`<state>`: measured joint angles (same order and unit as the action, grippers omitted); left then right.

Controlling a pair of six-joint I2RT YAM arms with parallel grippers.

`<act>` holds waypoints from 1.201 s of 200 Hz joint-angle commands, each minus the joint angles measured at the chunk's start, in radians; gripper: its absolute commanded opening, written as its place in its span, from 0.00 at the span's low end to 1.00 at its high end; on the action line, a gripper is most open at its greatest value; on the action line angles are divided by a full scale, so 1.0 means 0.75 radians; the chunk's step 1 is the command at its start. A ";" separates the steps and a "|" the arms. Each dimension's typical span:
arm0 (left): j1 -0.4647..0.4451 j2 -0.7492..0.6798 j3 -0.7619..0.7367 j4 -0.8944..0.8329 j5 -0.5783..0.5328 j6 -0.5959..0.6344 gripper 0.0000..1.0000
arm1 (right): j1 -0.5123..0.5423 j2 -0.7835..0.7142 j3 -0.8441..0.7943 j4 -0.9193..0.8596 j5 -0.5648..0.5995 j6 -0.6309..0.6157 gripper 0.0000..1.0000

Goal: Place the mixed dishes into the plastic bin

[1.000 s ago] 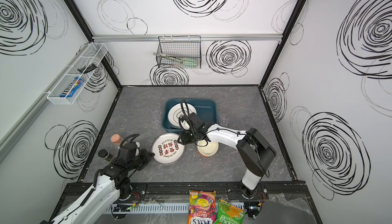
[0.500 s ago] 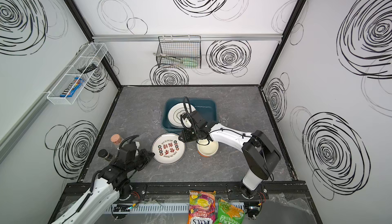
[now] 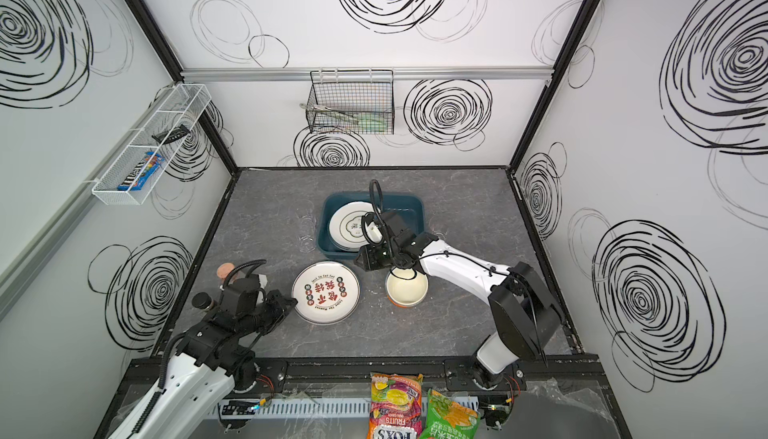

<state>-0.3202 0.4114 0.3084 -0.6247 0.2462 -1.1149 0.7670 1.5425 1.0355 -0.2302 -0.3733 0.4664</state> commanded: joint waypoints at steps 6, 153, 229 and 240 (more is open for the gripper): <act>0.010 -0.038 0.090 0.011 0.048 0.001 0.00 | -0.032 -0.059 0.025 -0.039 -0.010 0.004 0.39; 0.007 0.066 0.209 0.348 0.142 -0.126 0.00 | -0.187 -0.163 -0.048 -0.002 -0.208 0.055 0.49; -0.035 0.163 0.241 0.531 0.137 -0.159 0.00 | -0.197 -0.167 -0.068 0.062 -0.314 0.068 0.49; -0.044 0.172 0.241 0.552 0.134 -0.165 0.00 | -0.200 -0.169 -0.069 0.076 -0.328 0.077 0.48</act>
<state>-0.3374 0.5343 0.4492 -0.3679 0.3328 -1.2091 0.6247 1.4445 0.9951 -0.2138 -0.5735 0.5102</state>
